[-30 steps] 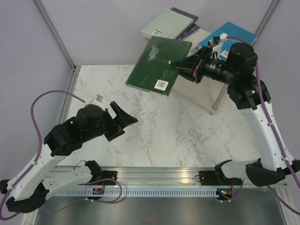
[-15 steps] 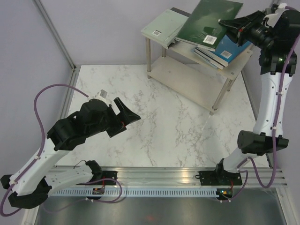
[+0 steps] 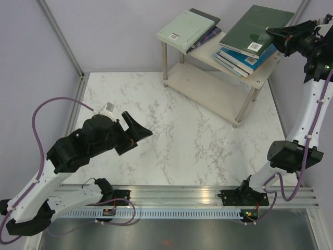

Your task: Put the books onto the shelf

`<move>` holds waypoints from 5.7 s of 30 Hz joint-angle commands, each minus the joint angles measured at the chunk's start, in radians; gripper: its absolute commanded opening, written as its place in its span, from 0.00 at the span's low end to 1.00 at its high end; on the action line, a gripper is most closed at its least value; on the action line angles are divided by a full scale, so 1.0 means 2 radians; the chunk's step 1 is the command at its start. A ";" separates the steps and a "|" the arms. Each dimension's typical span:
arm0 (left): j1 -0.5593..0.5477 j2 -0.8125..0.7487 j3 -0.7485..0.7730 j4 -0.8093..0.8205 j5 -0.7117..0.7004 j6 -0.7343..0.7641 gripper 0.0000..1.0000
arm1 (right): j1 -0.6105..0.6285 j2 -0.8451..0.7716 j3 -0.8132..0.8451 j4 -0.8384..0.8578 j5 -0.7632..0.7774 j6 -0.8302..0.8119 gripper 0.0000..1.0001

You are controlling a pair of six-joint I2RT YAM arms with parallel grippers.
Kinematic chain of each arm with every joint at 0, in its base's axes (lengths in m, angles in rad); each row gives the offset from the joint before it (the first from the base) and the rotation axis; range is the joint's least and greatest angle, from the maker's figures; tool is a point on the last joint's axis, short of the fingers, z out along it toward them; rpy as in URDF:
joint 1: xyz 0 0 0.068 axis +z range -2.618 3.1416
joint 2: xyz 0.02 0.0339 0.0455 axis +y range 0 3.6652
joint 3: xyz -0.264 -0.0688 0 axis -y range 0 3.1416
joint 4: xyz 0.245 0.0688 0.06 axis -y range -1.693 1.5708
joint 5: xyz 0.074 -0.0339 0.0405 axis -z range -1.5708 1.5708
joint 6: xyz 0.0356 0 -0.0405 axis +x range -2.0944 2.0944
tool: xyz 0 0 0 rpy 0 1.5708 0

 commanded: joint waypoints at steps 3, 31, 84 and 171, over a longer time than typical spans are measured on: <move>0.002 -0.009 -0.006 0.000 -0.015 0.014 0.99 | -0.006 -0.025 -0.034 0.036 0.007 -0.024 0.00; 0.002 -0.043 -0.011 -0.031 -0.017 0.005 0.98 | -0.016 -0.071 -0.146 -0.012 0.044 -0.116 0.98; 0.124 0.172 -0.112 0.196 -0.089 0.242 1.00 | 0.298 -0.328 -0.421 -0.326 0.128 -0.424 0.98; 0.415 0.299 -0.517 1.060 0.107 0.597 1.00 | 0.730 -0.407 -0.556 0.090 0.554 -0.410 0.98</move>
